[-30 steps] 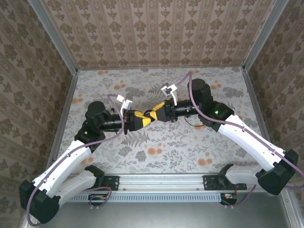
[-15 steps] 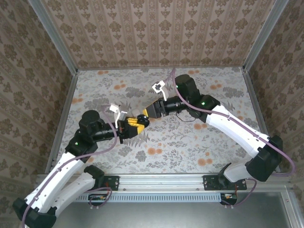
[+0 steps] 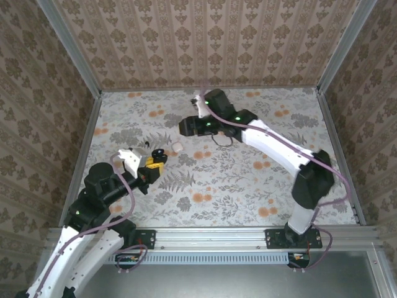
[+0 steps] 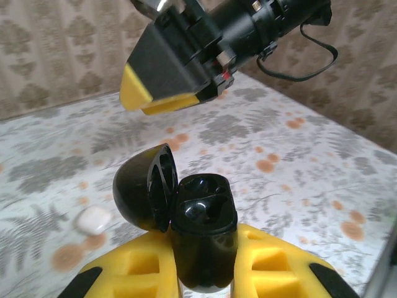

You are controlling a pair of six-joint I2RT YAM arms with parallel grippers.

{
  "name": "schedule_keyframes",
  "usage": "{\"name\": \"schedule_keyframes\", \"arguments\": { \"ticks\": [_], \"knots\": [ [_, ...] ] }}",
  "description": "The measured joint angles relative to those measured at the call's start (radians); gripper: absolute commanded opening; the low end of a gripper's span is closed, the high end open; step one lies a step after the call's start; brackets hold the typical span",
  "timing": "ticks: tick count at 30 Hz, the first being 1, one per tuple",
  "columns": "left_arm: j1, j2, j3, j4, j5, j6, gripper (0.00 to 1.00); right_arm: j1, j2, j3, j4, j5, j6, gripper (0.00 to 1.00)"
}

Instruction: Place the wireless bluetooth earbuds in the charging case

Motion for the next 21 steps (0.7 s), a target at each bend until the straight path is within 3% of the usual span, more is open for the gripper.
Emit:
{"name": "schedule_keyframes", "arguments": {
  "ticks": [6,12,16,21],
  "knots": [
    [0.005,-0.028,0.02,-0.057,-0.127,0.027,0.0,0.076,0.375,0.345,-0.11,0.15,0.012,0.57],
    [0.005,-0.028,0.02,-0.058,-0.17,0.041,0.0,0.121,0.724,0.731,-0.198,0.232,0.046,0.55],
    [0.006,-0.028,0.021,-0.058,-0.18,0.05,0.0,0.148,0.857,0.89,-0.199,0.29,0.05,0.53],
    [0.011,-0.037,0.021,-0.059,-0.18,0.057,0.0,0.168,0.905,0.92,-0.126,0.354,0.058,0.52]
  ]
}}
